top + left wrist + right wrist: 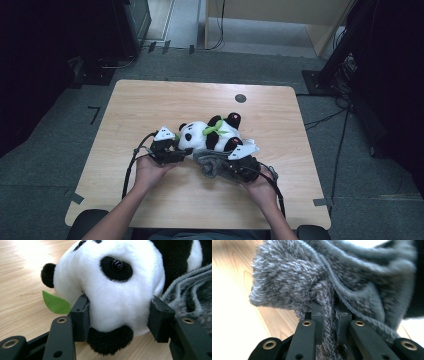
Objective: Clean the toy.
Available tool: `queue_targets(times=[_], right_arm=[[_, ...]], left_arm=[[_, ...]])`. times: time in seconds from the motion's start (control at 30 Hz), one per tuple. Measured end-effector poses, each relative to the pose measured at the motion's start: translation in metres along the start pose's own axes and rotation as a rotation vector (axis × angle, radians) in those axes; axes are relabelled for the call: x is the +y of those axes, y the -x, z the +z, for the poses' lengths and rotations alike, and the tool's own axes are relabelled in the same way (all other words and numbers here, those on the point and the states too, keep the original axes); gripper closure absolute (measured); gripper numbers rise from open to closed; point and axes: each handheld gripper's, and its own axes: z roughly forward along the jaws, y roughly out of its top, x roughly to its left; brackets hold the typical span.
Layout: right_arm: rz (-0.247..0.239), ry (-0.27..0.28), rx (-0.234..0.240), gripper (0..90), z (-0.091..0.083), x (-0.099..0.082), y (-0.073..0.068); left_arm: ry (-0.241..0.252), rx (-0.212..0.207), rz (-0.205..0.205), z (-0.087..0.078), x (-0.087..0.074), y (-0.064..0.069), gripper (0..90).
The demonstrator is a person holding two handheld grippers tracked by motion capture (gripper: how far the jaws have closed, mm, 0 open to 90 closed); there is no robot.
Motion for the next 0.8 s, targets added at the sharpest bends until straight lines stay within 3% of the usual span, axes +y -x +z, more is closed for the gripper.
queue_targets(times=[0.27, 0.8], right_arm=[[0.041, 0.028, -0.013, 82.0, -0.017, -0.004, 0.013], [0.06, 0.128, -0.075, 82.1, -0.049, -0.002, 0.025]], left_arm=[[0.004, 0.0, 0.001, 0.001, 0.0, 0.001, 44.5], [0.008, 0.008, 0.005, 0.001, 0.0, 0.002, 44.7]])
